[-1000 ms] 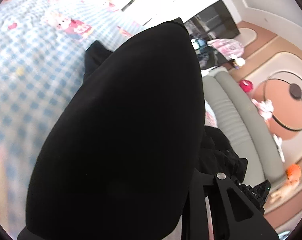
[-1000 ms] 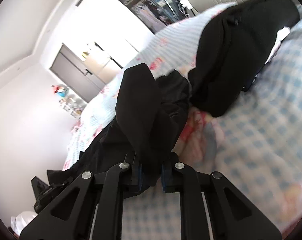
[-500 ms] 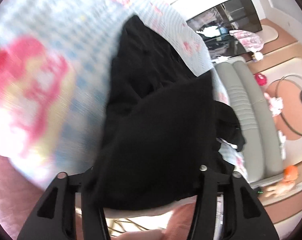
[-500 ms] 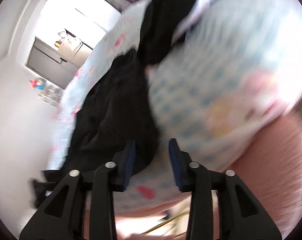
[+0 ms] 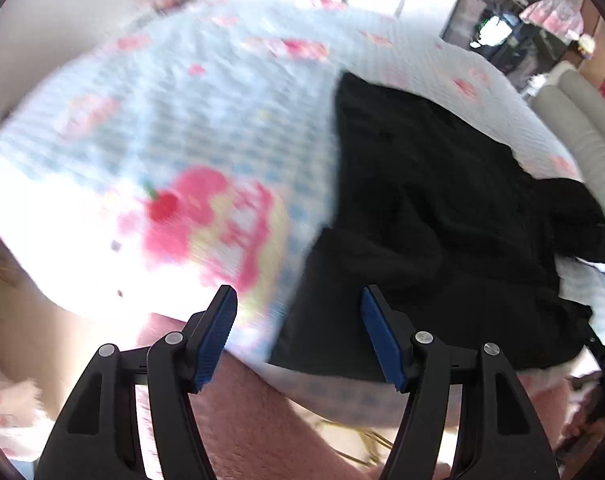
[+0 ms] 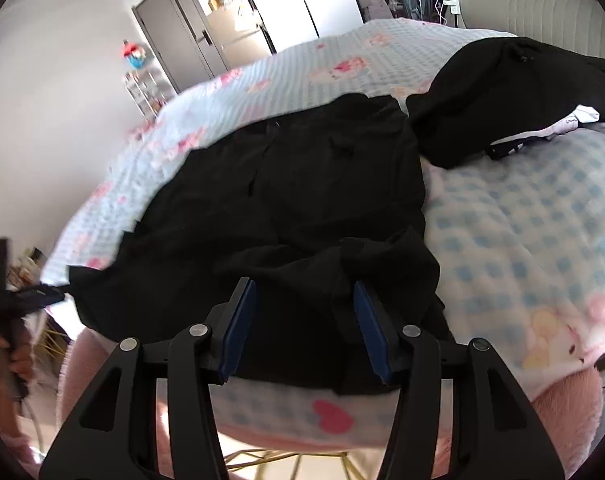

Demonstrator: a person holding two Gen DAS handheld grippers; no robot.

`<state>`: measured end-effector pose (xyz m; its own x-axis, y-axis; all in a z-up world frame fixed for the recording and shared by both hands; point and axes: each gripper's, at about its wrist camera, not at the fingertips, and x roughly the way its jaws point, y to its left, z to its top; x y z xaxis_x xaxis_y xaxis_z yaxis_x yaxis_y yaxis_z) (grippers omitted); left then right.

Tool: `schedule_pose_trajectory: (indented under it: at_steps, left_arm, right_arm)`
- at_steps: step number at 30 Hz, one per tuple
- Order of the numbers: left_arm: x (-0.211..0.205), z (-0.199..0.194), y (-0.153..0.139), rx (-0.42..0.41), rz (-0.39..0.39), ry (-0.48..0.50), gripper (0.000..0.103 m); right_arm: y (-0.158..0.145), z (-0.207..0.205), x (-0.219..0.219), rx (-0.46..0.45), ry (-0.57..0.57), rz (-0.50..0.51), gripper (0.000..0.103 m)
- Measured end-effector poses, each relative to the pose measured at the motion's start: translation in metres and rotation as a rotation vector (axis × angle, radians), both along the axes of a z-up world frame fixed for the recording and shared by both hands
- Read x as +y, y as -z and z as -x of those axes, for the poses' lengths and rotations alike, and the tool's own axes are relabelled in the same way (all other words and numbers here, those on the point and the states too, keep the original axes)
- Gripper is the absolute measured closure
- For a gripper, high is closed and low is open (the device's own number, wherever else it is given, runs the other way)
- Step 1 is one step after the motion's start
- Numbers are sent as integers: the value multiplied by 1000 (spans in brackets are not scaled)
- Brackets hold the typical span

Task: Fold clothes
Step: 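Open both grippers and smooth the folded jacket on the bed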

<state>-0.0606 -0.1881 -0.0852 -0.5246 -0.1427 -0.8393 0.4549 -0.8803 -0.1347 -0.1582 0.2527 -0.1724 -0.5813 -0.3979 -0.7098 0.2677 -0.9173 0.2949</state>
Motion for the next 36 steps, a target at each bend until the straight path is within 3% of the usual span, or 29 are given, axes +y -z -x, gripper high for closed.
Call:
schedule_pose_trajectory:
  at_steps: [3, 7, 9, 11, 13, 17, 18, 20, 21, 23, 25, 27, 29, 32, 34, 35, 36]
  left_arm:
    - [1, -5, -10, 51, 79, -28, 37]
    - [21, 4, -10, 200, -34, 94, 37]
    - [33, 9, -8, 262, -80, 180, 37]
    - [45, 15, -2, 294, -58, 241, 36]
    - [59, 27, 8, 260, -3, 259, 33]
    - [59, 56, 32, 35, 142, 199, 36]
    - [61, 54, 23, 77, 127, 203, 37]
    - [62, 43, -4, 245, 35, 218, 37]
    - [63, 41, -14, 305, -6, 233, 36]
    - [73, 59, -13, 300, -58, 308, 34]
    - [83, 76, -11, 293, -107, 379, 34]
    - [94, 92, 0, 262, -119, 406, 36]
    - [104, 104, 0, 281, -136, 441, 36]
    - [108, 122, 9, 288, -121, 462, 34]
    - [100, 145, 39, 162, -40, 398, 34]
    - [93, 152, 55, 76, 0, 364, 38]
    - [86, 150, 60, 74, -16, 357, 44]
  right_arm:
    - [22, 14, 14, -75, 87, -121, 57]
    - [53, 14, 56, -211, 171, -26, 67]
    - [58, 7, 62, -223, 182, -42, 69]
    - [58, 0, 65, -227, 193, -51, 70]
    - [55, 1, 71, -226, 246, -57, 64]
    - [23, -1, 79, -115, 301, -10, 61]
    - [9, -3, 75, -66, 299, -29, 59]
    - [-12, -2, 50, 19, 224, -49, 52]
    - [-23, -1, 37, 61, 187, -58, 41]
    - [-35, 5, 7, 109, 80, -61, 37]
    - [-25, 25, -38, 71, -81, -45, 37]
    - [-8, 42, -70, 28, -170, -40, 40]
    - [11, 63, -103, 3, -236, -41, 41]
    - [37, 83, -118, 22, -224, -60, 41]
    - [67, 100, -114, -38, -157, -102, 39]
    - [83, 107, -102, -81, -110, -63, 39]
    - [87, 109, -92, -89, -96, -11, 41]
